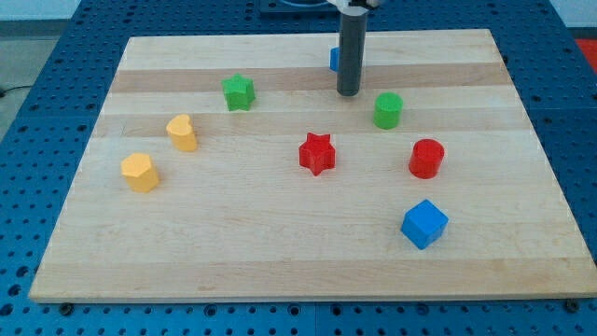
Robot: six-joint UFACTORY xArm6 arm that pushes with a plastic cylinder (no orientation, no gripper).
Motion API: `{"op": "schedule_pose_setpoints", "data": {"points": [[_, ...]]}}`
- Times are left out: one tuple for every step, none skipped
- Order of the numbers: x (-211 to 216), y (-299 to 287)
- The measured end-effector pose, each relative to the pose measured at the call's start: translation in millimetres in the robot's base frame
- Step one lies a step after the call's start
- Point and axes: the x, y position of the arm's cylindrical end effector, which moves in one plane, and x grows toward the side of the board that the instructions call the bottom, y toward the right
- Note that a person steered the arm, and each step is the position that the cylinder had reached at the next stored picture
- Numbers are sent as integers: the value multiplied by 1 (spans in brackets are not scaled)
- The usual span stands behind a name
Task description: Push the blue triangle towards center top
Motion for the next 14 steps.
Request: {"op": "schedule_pose_setpoints", "data": {"points": [[8,10],[8,33],[14,70],[15,103],[34,112],[36,108],[39,112],[60,112],[71,112],[71,118],[78,129],[105,129],[122,110],[132,91]]}}
